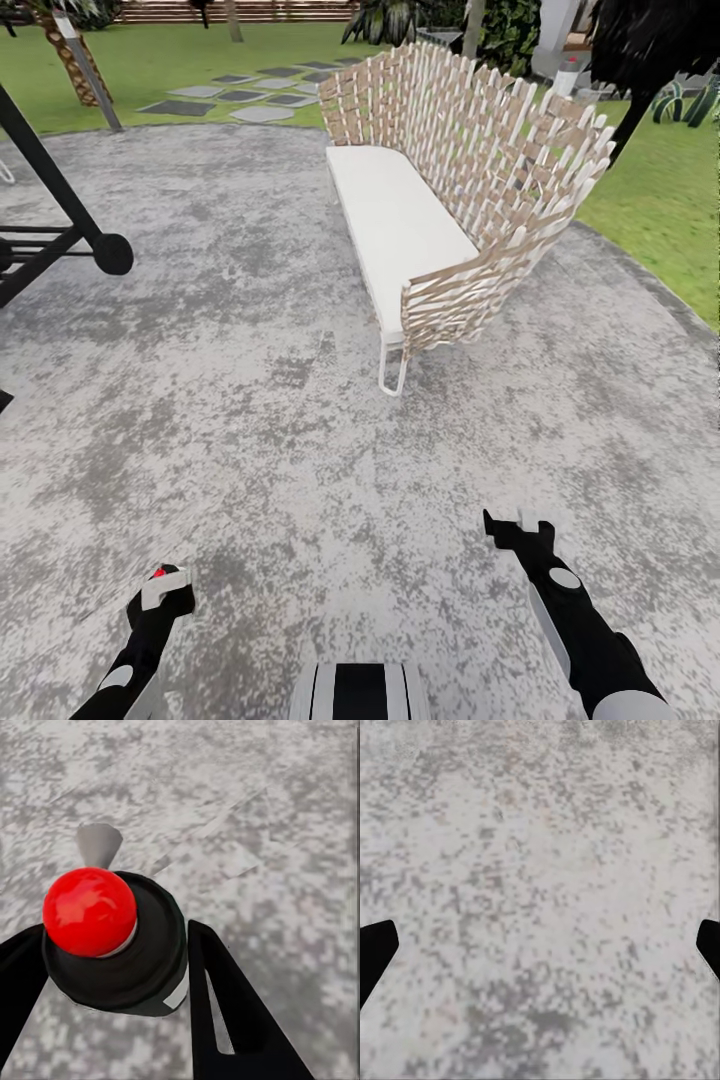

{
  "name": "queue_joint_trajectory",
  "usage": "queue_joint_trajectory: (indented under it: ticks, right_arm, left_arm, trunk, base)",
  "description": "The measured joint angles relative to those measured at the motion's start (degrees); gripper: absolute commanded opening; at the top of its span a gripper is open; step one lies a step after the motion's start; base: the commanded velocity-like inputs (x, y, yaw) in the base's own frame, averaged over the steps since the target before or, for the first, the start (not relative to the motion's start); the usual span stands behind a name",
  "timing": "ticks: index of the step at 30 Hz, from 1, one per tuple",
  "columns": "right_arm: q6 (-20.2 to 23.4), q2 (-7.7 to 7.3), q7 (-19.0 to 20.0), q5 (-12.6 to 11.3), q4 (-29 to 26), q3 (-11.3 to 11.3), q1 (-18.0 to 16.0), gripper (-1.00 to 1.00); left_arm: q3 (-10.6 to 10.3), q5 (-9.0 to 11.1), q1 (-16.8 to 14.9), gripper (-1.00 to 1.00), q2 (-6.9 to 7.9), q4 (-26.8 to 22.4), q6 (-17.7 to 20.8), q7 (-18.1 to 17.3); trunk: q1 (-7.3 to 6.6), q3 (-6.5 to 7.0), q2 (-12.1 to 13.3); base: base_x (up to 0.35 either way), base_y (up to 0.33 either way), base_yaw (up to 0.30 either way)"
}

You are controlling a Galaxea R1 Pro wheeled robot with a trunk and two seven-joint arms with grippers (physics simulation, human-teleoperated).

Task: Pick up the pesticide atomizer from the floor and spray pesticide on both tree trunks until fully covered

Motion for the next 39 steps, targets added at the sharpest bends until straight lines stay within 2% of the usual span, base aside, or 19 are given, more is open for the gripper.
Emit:
queue_joint_trajectory:
  ticks: [8,12,15,17,21,24,27,33,35,39]
  right_arm:
    - [-0.9,0.03,0.2,1.1,0.2,0.1,0.1,1.0]
    - [-4.4,0.02,0.0,2.0,0.9,0.0,0.2,1.0]
    - [-8.4,0.04,-0.1,2.2,4.0,0.0,0.2,1.0]
    - [-12.4,0.03,-0.1,2.4,7.3,0.0,0.2,1.0]
    - [-19.8,-0.06,-0.1,2.5,18.1,0.1,0.2,1.0]
    - [-26.7,-0.33,-0.2,2.5,26.9,0.2,0.2,1.0]
    - [-35.5,-1.26,-0.2,2.5,36.3,0.3,0.3,1.0]
    - [-44.6,-1.66,-0.3,2.4,45.3,0.3,1.1,1.0]
    - [-46.9,-1.54,-0.2,2.4,46.6,0.4,2.0,1.0]
    - [-48.4,-1.3,-0.2,2.4,47.1,0.5,4.4,1.0]
  left_arm:
    - [-0.3,-0.1,0.0,-1.0,-0.02,0.4,0.4,0.0]
    - [-0.5,-0.5,-0.1,-1.0,-0.04,0.0,0.6,0.0]
    - [-0.6,-0.6,0.0,-1.0,-0.02,-0.1,0.8,0.0]
    - [-0.6,-0.6,0.1,-1.0,0.16,0.1,0.8,0.0]
    - [-0.6,-0.8,0.7,-1.0,0.44,0.5,0.9,0.0]
    - [-0.6,-0.7,1.4,-1.0,0.5,0.7,0.9,0.1]
    - [-0.5,-0.7,2.8,-1.0,0.58,0.7,0.9,0.1]
    - [-0.2,-0.5,5.4,-1.0,0.62,0.8,1.0,0.4]
    - [-0.1,-0.4,6.4,-1.0,0.62,0.9,1.0,0.4]
    - [0.2,-0.3,8.4,-1.0,0.67,1.9,1.0,0.5]
  trunk:
    - [-0.21,1.77,0.1]
    - [-0.31,2.66,0.2]
    - [-0.39,3.32,0.2]
    - [-0.44,3.76,0.2]
    - [-0.54,4.65,0.3]
    - [-0.62,5.32,0.3]
    - [-0.69,5.98,0.4]
    - [-0.85,7.31,0.4]
    - [-0.9,7.75,0.5]
    - [-1.0,8.64,0.5]
  base:
    - [0.0,0.0,0.0]
    - [0.0,0.0,0.0]
    - [0.0,0.0,0.0]
    - [0.0,0.0,0.0]
    - [0.0,0.0,0.0]
    - [0.0,0.0,0.0]
    - [0.0,0.0,0.0]
    - [0.0,0.0,0.0]
    - [0.0,0.0,0.0]
    - [0.0,0.0,0.0]
